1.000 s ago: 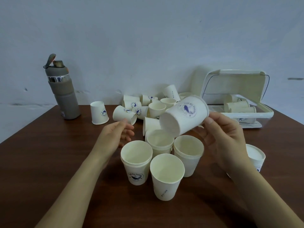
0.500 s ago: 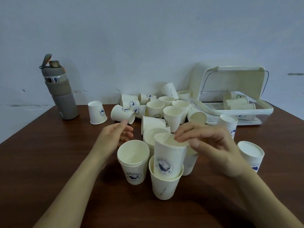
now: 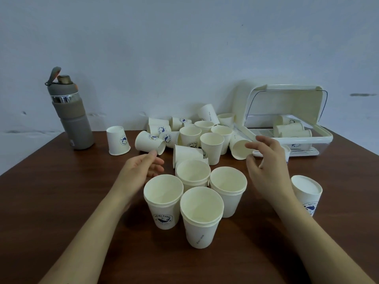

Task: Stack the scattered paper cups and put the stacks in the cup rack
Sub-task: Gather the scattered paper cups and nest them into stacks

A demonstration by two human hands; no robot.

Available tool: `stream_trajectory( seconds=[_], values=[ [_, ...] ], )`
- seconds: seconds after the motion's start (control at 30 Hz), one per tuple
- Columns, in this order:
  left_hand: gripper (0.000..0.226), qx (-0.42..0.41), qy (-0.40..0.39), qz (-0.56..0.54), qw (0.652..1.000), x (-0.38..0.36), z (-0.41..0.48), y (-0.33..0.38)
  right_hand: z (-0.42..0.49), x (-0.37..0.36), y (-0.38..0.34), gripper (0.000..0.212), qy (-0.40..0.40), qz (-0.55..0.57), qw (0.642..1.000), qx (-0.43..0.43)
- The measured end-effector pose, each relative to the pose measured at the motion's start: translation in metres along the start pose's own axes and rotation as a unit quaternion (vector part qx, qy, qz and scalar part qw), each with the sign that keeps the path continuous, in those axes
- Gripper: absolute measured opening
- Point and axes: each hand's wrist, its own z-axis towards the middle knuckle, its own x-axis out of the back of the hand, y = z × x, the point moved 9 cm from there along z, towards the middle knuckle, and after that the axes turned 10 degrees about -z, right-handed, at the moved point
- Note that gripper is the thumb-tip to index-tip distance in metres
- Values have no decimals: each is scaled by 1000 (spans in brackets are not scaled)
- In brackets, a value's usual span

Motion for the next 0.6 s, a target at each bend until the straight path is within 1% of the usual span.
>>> stream_trajectory(
  seconds=[0.17,0.27,0.33,0.4,0.5,0.6],
  values=[
    [41,1,1,1,1000,1,1,-1,1,-2,8,52,15,-153,988,-8],
    [41,3,2,1,1000,1,1,-2,2,-8,20,62,-24,-220,974,-43],
    [41,5,0,1,1000,1,1,-2,3,-12,27,66,-48,-236,968,-68],
    [41,7,-2,-1,1000,0,1,-3,4,-13,31,64,-51,-241,966,-74],
    [40,6,-1,0,1000,0,1,-3,5,-7,26,59,-18,-226,972,-55],
    [39,5,1,2,1000,2,1,-4,4,4,24,56,43,-199,978,-54]
  ],
)
